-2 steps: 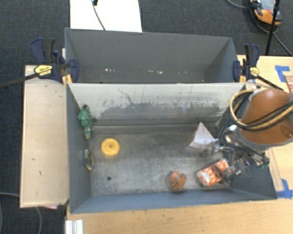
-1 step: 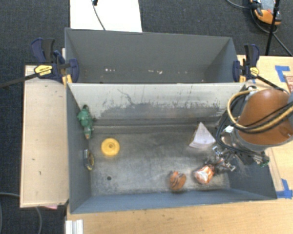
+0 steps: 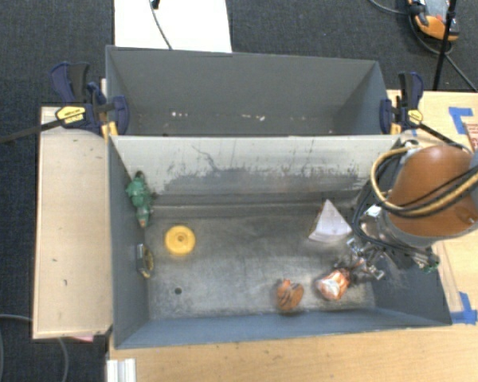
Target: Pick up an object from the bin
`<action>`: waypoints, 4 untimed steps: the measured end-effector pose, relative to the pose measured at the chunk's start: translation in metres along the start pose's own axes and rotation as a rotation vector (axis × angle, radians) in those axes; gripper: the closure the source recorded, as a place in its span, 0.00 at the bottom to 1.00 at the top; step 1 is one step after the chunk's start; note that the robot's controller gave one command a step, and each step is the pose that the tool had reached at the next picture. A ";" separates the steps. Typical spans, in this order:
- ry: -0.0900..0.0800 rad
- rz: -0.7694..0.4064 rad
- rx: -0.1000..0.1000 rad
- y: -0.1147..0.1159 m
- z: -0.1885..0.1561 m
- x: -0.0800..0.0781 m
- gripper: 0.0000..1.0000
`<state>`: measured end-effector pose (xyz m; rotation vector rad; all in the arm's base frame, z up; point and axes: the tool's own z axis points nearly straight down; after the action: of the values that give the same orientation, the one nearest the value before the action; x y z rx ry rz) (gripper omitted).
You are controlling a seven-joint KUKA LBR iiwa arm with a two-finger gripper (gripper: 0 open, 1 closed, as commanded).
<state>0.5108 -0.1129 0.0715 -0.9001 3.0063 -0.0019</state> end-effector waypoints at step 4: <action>0.000 0.003 -0.001 0.001 -0.053 0.000 1.00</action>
Offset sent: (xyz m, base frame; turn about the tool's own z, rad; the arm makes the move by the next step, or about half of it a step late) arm -0.0001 0.0000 0.0528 0.0000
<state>0.5107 -0.1121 0.1248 -0.8956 3.0083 0.0001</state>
